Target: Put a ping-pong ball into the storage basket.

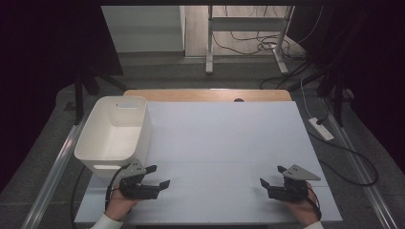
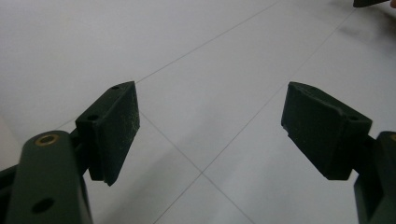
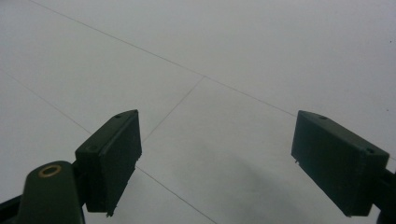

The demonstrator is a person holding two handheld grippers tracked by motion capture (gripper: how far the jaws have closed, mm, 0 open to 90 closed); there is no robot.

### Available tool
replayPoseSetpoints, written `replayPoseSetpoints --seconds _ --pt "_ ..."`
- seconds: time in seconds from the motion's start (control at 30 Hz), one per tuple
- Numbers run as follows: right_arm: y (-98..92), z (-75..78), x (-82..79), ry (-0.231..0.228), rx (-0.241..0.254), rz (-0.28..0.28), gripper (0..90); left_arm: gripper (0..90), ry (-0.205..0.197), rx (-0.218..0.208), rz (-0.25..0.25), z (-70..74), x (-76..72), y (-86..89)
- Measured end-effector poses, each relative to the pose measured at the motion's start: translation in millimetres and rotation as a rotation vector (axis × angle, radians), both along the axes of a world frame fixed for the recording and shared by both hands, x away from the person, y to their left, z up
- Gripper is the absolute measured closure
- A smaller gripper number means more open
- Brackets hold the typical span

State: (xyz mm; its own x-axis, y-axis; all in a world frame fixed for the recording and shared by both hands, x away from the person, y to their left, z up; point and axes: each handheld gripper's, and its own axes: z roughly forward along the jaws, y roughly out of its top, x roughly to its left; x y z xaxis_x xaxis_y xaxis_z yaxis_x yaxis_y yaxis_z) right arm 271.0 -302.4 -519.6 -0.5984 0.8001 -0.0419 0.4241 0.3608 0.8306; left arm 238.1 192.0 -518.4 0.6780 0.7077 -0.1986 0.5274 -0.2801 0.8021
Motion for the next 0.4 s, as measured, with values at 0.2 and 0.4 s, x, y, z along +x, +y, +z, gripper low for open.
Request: replayPoseSetpoints --seconds 0.2,0.4 --pt "-0.2 0.4 -0.6 -0.001 0.005 0.006 15.8 20.1 0.000 0.000 0.001 -0.5 0.4 -1.1" --pt "0.4 0.0 -0.9 0.000 0.003 0.016 15.8 20.1 0.003 -0.002 0.001 -1.0 0.5 -1.4"
